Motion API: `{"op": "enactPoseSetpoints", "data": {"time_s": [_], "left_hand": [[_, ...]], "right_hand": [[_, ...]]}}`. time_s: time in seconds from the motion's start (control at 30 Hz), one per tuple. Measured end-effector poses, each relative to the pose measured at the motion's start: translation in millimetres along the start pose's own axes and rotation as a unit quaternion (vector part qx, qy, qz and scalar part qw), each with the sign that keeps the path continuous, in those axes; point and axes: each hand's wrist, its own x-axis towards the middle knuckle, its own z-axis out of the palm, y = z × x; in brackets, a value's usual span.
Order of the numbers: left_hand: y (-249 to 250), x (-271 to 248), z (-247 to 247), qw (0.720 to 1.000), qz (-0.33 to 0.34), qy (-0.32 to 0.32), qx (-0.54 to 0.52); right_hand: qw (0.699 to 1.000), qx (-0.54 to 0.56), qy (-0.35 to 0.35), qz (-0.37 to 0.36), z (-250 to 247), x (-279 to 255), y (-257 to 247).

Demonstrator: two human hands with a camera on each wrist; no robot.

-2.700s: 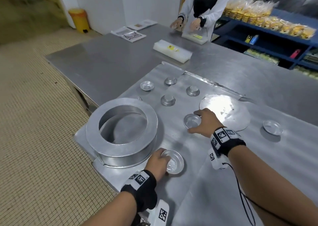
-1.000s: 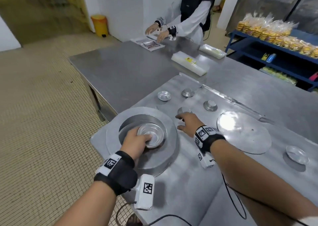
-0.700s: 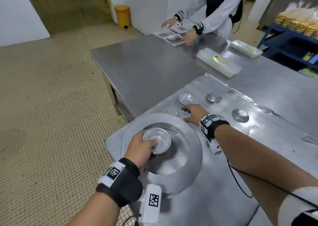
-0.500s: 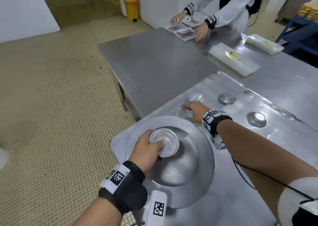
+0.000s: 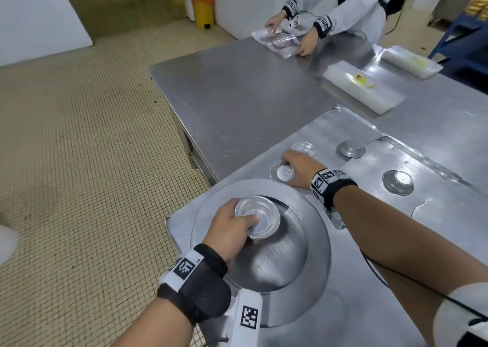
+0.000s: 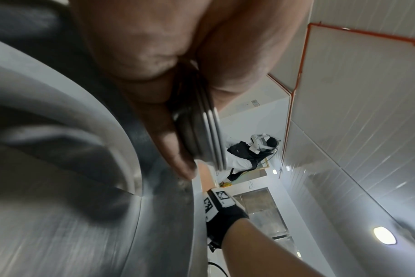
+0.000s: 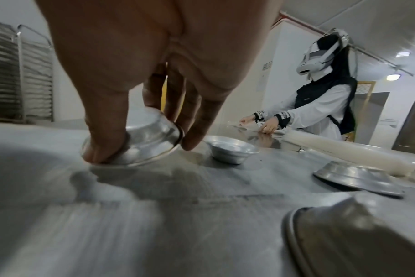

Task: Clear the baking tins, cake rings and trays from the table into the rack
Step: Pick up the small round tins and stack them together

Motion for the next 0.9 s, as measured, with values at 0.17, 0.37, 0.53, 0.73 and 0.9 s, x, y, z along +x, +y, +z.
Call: {"op": "enactPoseSetpoints", "data": {"time_s": [0.17,0.37,0.53,0.73,0.9], "left_hand": [[0,-10,4,1.0,0.007,-0.018,-0.002],[3,-28,10,1.0,0.019,-0.005,0.015],[6,-57,23,1.0,-0.004,-0.008,-0.017],[-1,-82,33,0.993,-0.068,-0.032,-0.096],[-13,-95,38,0.989,-0.073,-0.09,-0.089]], "right_hand": [[0.996,0.021,0.082,0.033,-32,-31,-7],[0.981,0.054,0.181,0.032,-59,-89,-29],[0.963,0.14,0.23,-0.014,-66,-152,-72],[0.939,0.229,0.255,-0.031,-50,-227,-125],[0.926,0.28,0.252,-0.038,-26,-274,-151]]}}
